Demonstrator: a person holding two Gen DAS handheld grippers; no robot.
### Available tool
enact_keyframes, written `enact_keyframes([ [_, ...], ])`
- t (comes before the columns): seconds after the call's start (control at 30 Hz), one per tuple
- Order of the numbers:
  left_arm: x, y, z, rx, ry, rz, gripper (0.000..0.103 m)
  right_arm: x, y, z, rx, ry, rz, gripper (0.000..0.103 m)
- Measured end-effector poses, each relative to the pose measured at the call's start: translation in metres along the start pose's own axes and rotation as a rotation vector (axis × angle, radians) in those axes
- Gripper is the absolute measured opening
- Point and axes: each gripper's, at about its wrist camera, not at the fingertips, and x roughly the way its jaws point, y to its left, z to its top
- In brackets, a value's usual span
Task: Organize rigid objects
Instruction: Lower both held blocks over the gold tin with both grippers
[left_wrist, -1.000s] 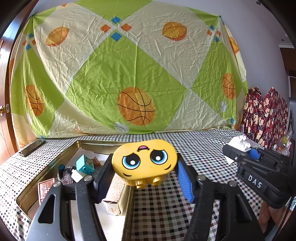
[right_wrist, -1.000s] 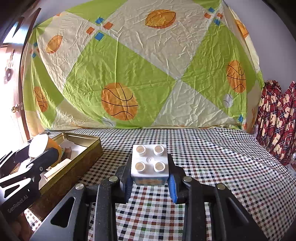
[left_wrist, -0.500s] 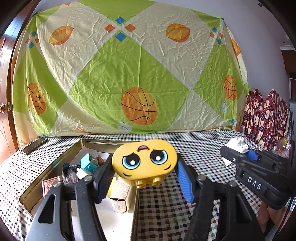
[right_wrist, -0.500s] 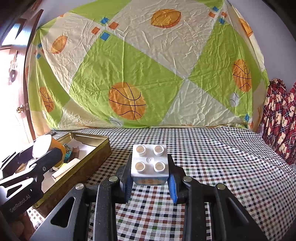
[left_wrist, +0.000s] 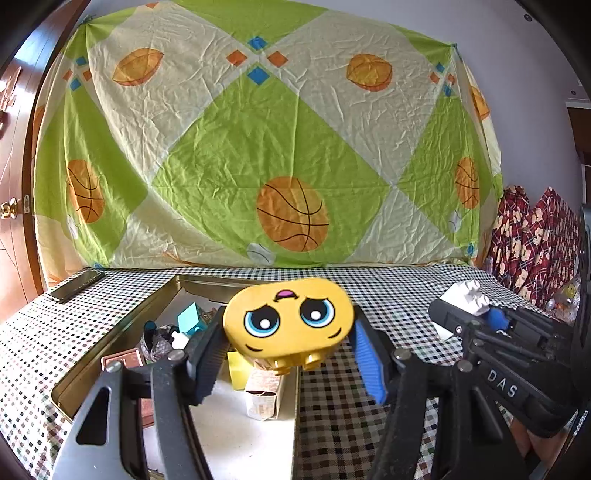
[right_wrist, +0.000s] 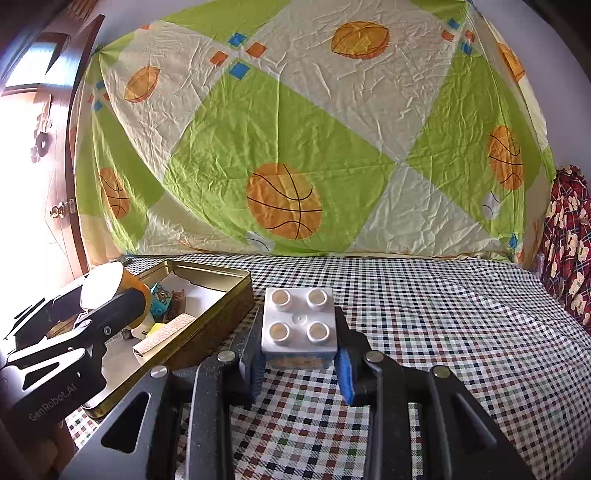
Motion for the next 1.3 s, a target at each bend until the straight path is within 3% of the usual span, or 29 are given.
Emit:
enact_keyframes([
  [1.3,-0.009,0.052,0.001,-0.053,-0.003,0.066,0.063,0.01,0.063,0.0,-0.064,0.002,0.118,0.034],
])
